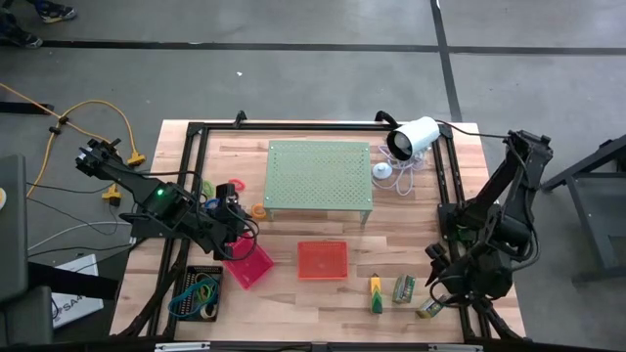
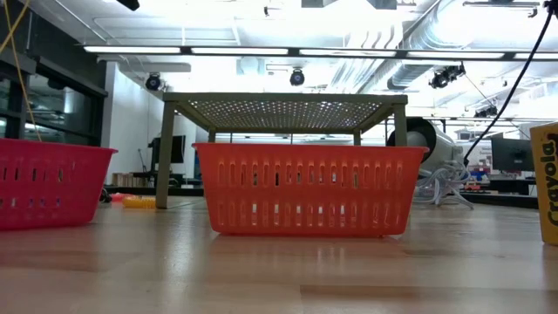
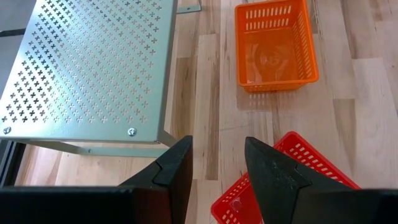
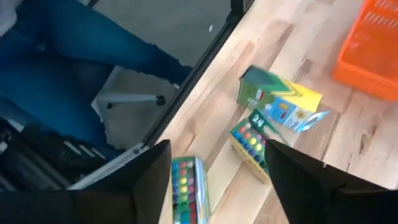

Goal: Pick & Place Office Desk Supplies
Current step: Put the right crayon box into the orange bin

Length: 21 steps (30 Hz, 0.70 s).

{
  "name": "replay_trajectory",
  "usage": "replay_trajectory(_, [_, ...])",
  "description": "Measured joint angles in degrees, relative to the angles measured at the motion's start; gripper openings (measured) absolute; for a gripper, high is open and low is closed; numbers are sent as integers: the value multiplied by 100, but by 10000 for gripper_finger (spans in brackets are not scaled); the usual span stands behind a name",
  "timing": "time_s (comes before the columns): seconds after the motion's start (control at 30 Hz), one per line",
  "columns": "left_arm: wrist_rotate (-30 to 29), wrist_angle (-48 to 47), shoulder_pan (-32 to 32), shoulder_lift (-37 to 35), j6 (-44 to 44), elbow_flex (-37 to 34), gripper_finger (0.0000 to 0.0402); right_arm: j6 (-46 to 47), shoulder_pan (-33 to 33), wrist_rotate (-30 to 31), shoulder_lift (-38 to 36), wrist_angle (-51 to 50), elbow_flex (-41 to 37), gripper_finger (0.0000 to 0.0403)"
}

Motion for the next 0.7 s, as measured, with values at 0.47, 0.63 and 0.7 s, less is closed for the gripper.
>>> replay_trajectory(0.47, [0, 0, -1, 0, -2, 0, 138, -100, 0, -1090, 802, -218, 0, 275])
replay_trajectory(0.63, [0, 0, -2, 0, -2, 0, 138, 36, 0, -1116, 939, -420, 0, 271])
replay_trajectory(0.7, [-2, 1, -1, 0, -2, 0, 139, 164, 0, -1059, 968, -575, 0, 270])
